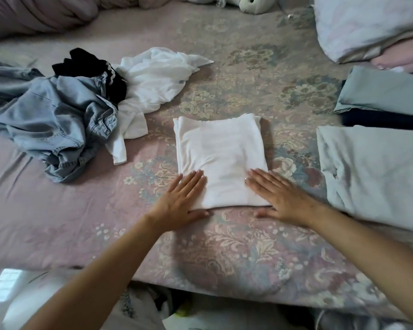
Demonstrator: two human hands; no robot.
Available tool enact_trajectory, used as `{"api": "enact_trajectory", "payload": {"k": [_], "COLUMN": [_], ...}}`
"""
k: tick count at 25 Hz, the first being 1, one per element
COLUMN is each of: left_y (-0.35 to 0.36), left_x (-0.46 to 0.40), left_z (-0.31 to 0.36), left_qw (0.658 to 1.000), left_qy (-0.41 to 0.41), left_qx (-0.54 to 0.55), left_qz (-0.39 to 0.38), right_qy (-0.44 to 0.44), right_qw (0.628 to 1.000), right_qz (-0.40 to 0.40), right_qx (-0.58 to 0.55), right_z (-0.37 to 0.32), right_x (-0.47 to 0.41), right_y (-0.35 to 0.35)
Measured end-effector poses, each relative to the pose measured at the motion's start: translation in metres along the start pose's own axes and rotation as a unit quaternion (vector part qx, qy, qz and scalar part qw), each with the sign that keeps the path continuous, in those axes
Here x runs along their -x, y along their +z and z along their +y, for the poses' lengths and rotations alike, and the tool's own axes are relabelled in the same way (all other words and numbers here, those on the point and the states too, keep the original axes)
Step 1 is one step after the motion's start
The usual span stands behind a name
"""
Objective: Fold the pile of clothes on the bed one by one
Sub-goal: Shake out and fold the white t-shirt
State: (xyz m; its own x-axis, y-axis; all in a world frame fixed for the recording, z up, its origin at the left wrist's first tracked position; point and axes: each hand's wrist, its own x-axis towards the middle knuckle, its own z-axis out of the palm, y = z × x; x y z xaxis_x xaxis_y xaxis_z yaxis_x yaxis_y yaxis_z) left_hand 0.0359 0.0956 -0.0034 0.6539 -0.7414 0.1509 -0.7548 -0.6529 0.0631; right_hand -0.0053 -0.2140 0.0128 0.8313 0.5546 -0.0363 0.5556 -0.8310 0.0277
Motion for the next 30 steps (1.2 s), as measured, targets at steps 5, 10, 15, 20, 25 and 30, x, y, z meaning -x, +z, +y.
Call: {"api": "enact_trajectory", "payload": {"k": [5, 10, 15, 20, 25, 30], "left_y": [-0.022, -0.056, -0.113, -0.072, -0.055, -0.045], "left_x": [-0.001, 0.048, 0.023, -0.020, -0.022, -0.014], "left_z": [0.001, 0.040, 0.034, 0.011, 0.053, 0.046], "left_qw": [0.997, 0.993, 0.907, 0.559, 0.732, 0.735], "left_qy": [0.033, 0.109, -0.108, -0.483, -0.535, -0.590], "left_qx": [0.000, 0.048, 0.362, 0.670, 0.386, 0.294], "left_qz": [0.075, 0.016, -0.185, 0.066, 0.168, 0.161], "right_qy": [-0.062, 0.001, 0.118, 0.390, 0.424, 0.512], "right_qw": [0.992, 0.979, 0.863, 0.610, 0.764, 0.781], "right_qz": [0.109, -0.074, -0.182, 0.086, 0.176, 0.135], "right_qx": [-0.002, -0.191, -0.457, -0.685, -0.453, -0.331], "right_z": [0.015, -0.023, -0.021, -0.014, -0.040, -0.031], "right_x": [-0.001, 0.054, 0.035, -0.026, -0.031, -0.038], "right_y": [-0.017, -0.057, -0.112, -0.080, -0.037, -0.028]}}
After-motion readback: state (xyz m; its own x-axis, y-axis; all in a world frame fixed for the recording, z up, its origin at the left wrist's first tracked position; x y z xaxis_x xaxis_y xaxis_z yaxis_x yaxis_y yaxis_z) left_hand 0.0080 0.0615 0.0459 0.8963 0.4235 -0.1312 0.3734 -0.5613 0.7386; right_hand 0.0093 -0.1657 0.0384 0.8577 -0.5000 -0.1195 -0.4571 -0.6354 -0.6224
